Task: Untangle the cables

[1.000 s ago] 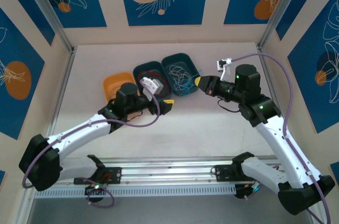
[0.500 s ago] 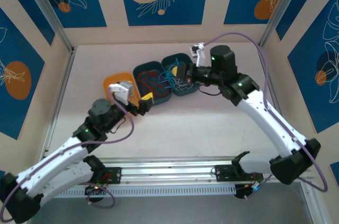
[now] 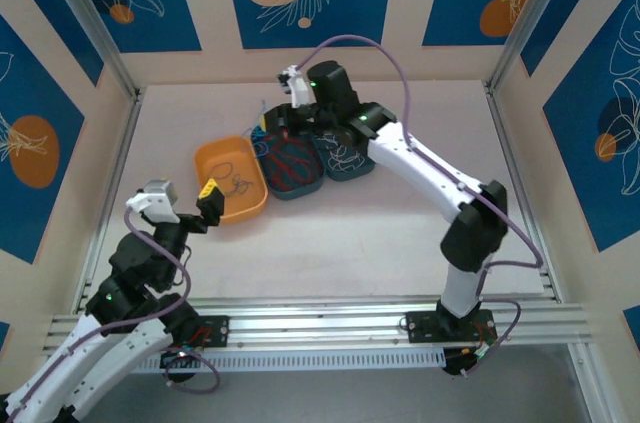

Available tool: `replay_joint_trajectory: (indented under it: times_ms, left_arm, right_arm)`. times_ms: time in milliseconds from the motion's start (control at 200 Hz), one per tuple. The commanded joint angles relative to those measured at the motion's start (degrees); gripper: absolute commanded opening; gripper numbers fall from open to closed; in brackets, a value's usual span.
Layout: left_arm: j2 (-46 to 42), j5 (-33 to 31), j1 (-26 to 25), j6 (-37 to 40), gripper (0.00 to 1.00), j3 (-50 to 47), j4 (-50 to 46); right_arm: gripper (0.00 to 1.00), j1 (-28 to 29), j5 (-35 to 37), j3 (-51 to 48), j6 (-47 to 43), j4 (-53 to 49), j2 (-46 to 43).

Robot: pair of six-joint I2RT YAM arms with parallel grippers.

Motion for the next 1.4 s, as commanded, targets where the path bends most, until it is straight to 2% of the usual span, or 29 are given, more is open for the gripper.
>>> replay_joint_trajectory:
  times_ms: [0,310,1005,1280,1395]
  left_arm:
    - [-2.08,-5.54,-0.3,-0.74,1.0,1.47,-6.09]
    - [-5.4,-8.91,-0.26,-2.59,1.0,1.93,-10.32]
    - [-6.19,-9.02,-0.28,-2.68,1.0,1.59,-11.93]
    - [-3.47,-9.79,-0.24,-3.4,1.0,2.19,-12.45]
    - [-0.39,-10.4,-0.24,-4.17,1.0,3.61,-13.78]
  right_arm:
    - [0.0,1.51,0.63,6.45,-2.88,-3.31,4.76]
    - [0.0,3.38,2.22,18.77,-3.77,-8.59,16.29]
    - [0.0,4.26,4.98,37.18,-2.21,-15.98,35.27]
    - [0.24,4.51,6.32,31.59,-2.98,-16.76,31.96]
    - [0.28,4.91,7.57,26.03,-3.52,-14.68,27.76]
